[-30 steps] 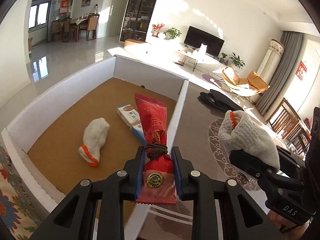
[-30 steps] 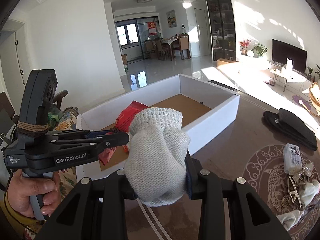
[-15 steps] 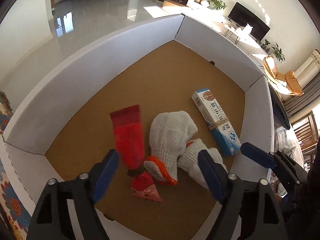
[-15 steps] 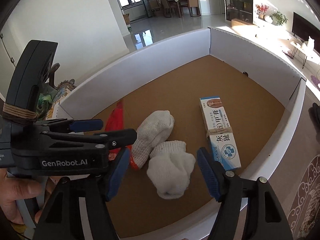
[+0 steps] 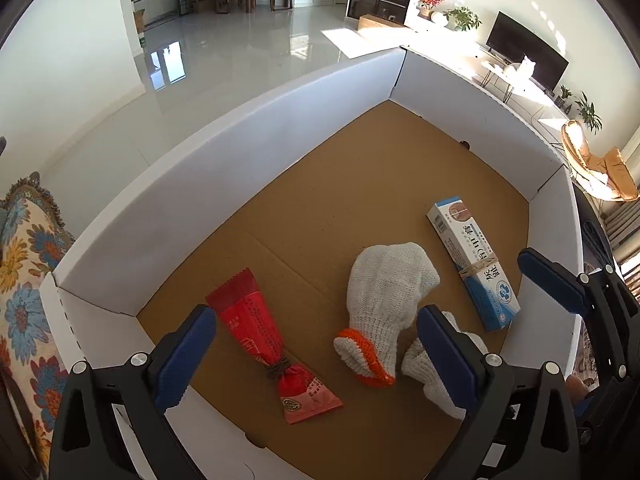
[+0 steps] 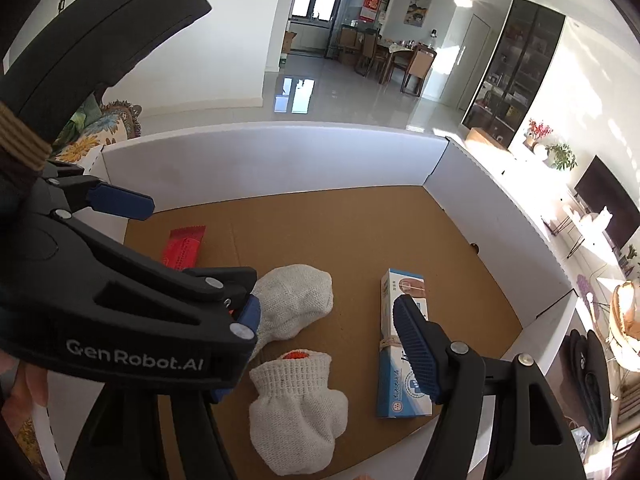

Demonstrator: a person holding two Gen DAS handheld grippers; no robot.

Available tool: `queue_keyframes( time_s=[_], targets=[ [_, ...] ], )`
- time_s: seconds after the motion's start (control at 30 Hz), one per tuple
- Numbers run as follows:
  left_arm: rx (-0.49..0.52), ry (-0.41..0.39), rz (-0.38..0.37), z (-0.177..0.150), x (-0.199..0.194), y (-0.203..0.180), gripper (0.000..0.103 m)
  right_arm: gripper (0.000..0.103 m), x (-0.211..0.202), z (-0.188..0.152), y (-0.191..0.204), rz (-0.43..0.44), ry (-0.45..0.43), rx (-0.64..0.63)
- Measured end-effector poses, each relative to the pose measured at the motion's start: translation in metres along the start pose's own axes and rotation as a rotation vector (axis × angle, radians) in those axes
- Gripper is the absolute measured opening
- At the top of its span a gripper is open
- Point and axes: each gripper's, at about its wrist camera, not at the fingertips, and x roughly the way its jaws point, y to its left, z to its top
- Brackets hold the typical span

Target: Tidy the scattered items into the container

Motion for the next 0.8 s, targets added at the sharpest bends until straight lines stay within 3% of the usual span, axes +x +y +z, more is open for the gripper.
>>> queue_keyframes(
  time_s=[0.1,0.27,0.4,0.5,0.6,0.67,0.73,0.8],
  targets=[
    [-0.035,0.012,-0.037,0.0,0.002,0.012,0.102,0.07,-0.002,-0.004,0.004,-0.002,-0.033,0.048],
    [-0.032,-0.044,-0.063,-0.002,-0.007,0.011,0.102,0.07,-0.015,-0.013,-0.004,0.014,-0.086,0.127],
    [-0.023,-0.104,-0.067,-0.018,-0.02,0.001,0.102,0.07,-0.054,-0.037,-0.029,-0.017,-0.194,0.213],
    [0.009,-0.128,-0.101,-0.031,-0.038,-0.02,0.102,0.07,-0.087,-0.067,-0.064,-0.039,-0.204,0.296],
    [0.085,-0.213,-0.136,-0.047,-0.076,-0.056,0.102,0.07,-0.131,-0.114,-0.103,-0.1,-0.246,0.395],
    [0.159,-0.271,-0.179,-0.062,-0.105,-0.088,0.102,0.07,-0.161,-0.162,-0.127,-0.117,-0.262,0.488],
    [0.236,-0.303,-0.227,-0.08,-0.126,-0.125,0.102,0.07,-0.18,-0.218,-0.149,-0.155,-0.206,0.568],
    [0.32,-0.277,-0.29,-0.101,-0.134,-0.167,0.103,0.07,-0.201,-0.275,-0.166,-0.245,-0.162,0.64]
  ],
)
